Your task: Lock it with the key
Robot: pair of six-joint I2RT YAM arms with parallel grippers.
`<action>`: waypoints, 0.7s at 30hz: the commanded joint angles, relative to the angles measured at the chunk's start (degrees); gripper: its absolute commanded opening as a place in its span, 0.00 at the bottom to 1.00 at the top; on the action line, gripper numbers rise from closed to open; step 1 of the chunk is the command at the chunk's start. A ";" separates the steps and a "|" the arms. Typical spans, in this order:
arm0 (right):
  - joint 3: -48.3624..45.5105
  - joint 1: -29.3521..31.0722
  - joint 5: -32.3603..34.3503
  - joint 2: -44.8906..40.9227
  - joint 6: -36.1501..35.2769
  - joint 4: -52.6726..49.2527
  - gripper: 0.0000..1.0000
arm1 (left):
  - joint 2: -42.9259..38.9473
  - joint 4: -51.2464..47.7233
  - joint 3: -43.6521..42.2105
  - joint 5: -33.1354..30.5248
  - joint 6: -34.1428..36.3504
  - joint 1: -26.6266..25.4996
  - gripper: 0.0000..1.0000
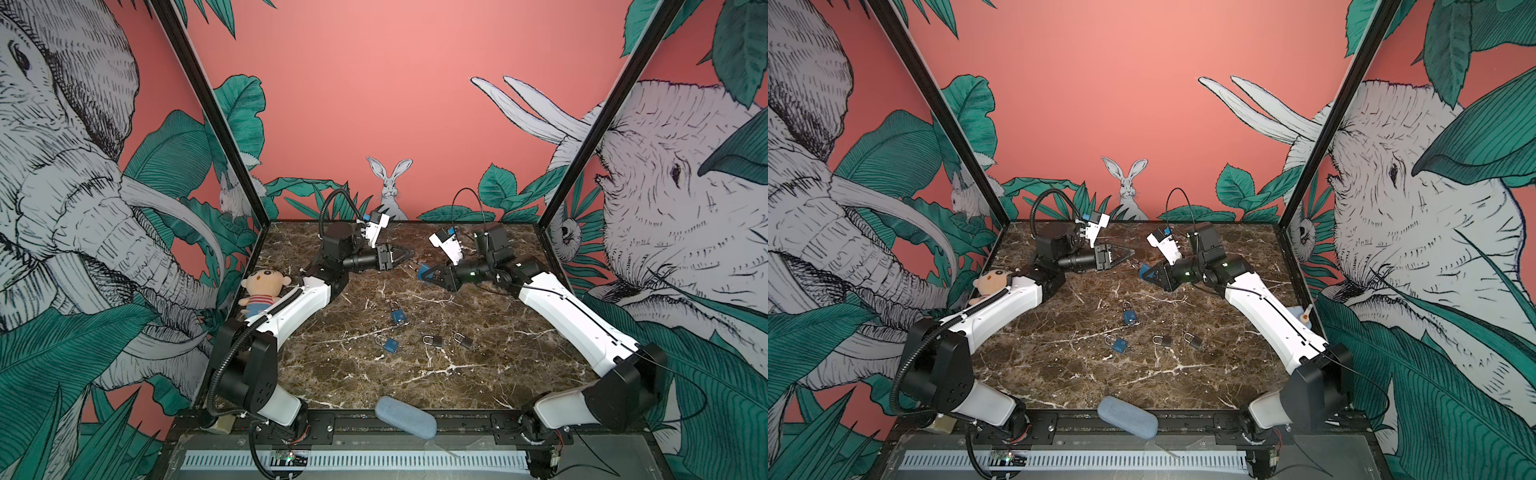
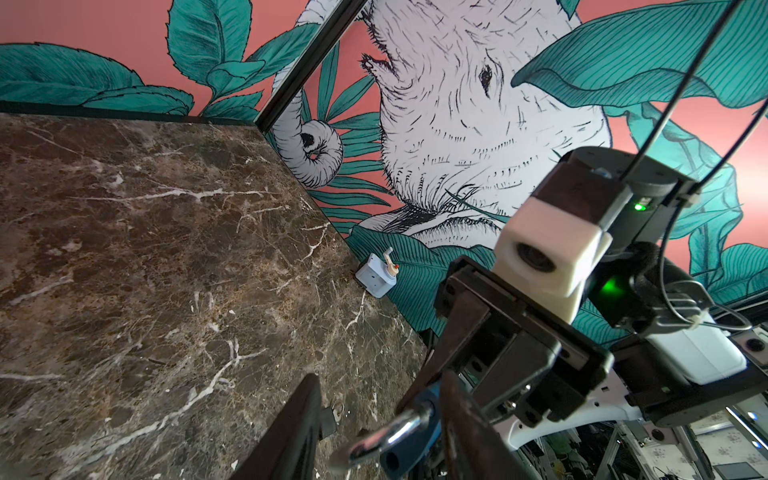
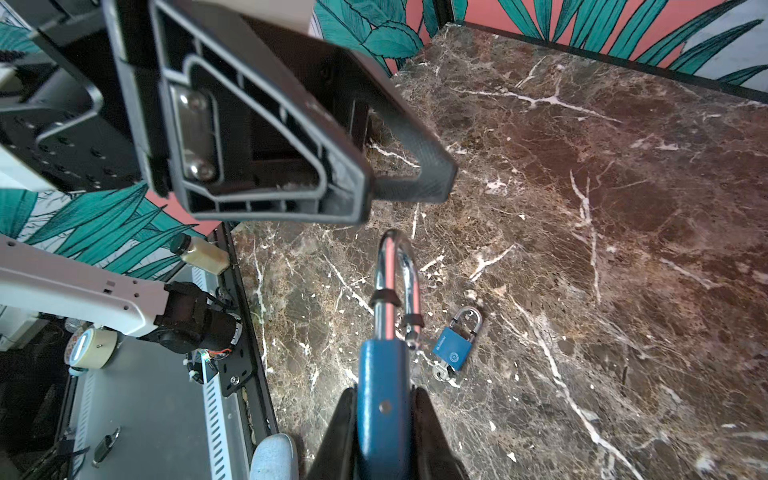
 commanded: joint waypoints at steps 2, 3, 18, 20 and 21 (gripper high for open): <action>2.02 -0.72 -4.46 0.76 1.77 5.11 0.00 | -1.31 3.72 -1.32 2.11 -1.49 -0.07 0.45; 2.00 -0.68 -4.73 0.95 1.94 5.41 0.00 | -1.31 3.64 -1.33 2.16 -1.47 -0.12 0.45; 1.67 -1.27 -6.71 1.57 4.34 8.64 0.00 | -3.09 3.02 -3.56 2.77 -1.27 -0.08 0.27; 1.78 -1.21 -6.84 1.78 4.60 8.96 0.00 | -3.48 2.98 -3.75 2.64 -1.18 -0.08 0.25; 1.82 -1.24 -6.94 1.87 4.71 8.96 0.00 | -3.57 2.98 -3.81 2.68 -1.22 -0.15 0.24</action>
